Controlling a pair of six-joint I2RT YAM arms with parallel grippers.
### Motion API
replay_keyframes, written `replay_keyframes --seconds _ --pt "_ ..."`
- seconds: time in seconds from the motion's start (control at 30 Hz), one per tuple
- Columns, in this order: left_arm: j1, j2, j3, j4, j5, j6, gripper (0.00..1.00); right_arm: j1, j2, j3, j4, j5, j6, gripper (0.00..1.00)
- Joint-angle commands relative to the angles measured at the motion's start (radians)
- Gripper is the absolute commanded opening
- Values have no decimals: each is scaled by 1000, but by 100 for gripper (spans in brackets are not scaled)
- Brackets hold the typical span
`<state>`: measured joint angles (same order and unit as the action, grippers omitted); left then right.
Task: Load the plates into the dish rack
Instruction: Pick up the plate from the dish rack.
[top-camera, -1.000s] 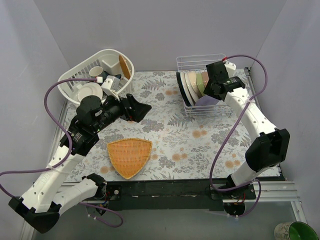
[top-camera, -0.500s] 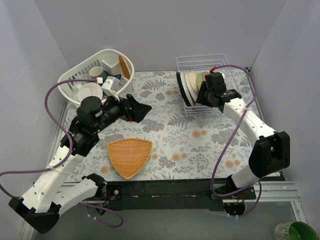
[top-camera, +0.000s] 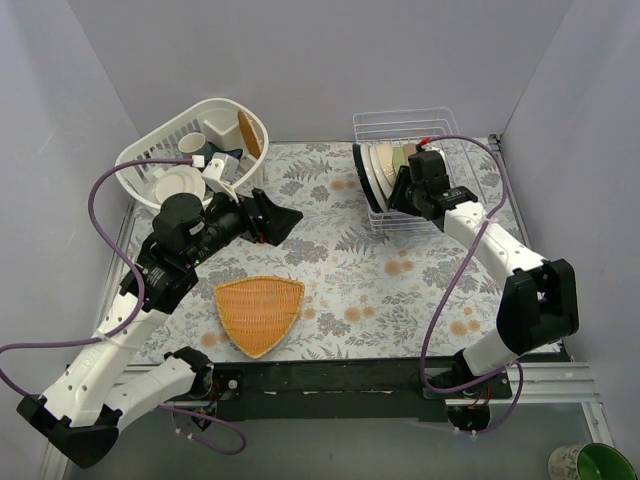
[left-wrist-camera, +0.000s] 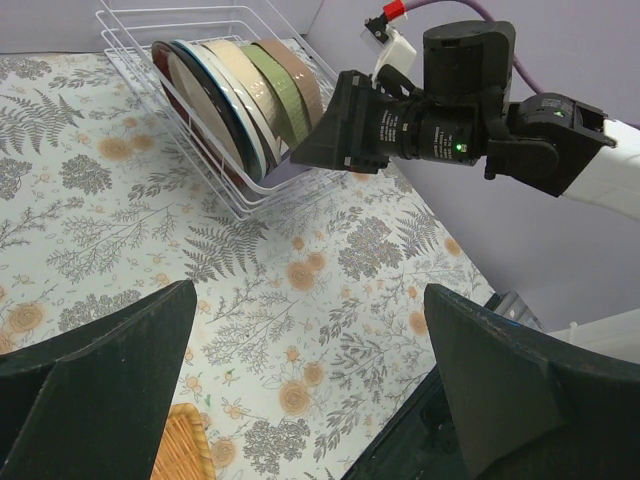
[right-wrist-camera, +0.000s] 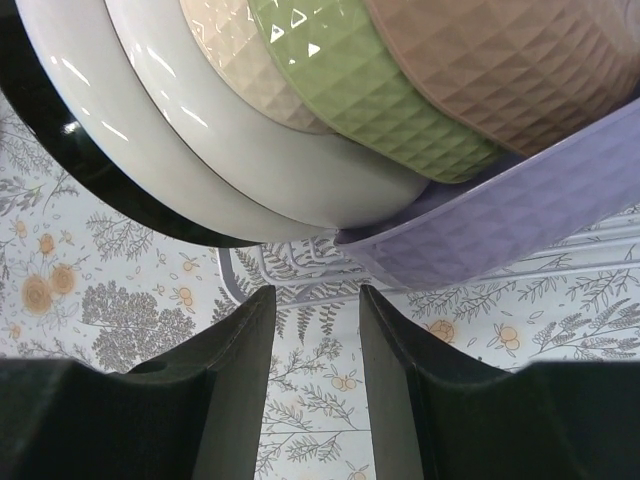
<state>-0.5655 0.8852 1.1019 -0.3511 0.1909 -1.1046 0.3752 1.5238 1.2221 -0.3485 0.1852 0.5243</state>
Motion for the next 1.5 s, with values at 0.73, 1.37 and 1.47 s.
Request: replay_keyframes --seconds 0.73,1.37,1.47 --pt "4 -8 -7 -6 -16 15 98 2 52 -50 106 244 -27 48" --pt "4 -26 -25 -11 -28 15 98 -9 79 40 -72 508 -14 48" --pt "4 -28 -27 -9 -27 14 98 -22 88 63 -110 531 -6 48"
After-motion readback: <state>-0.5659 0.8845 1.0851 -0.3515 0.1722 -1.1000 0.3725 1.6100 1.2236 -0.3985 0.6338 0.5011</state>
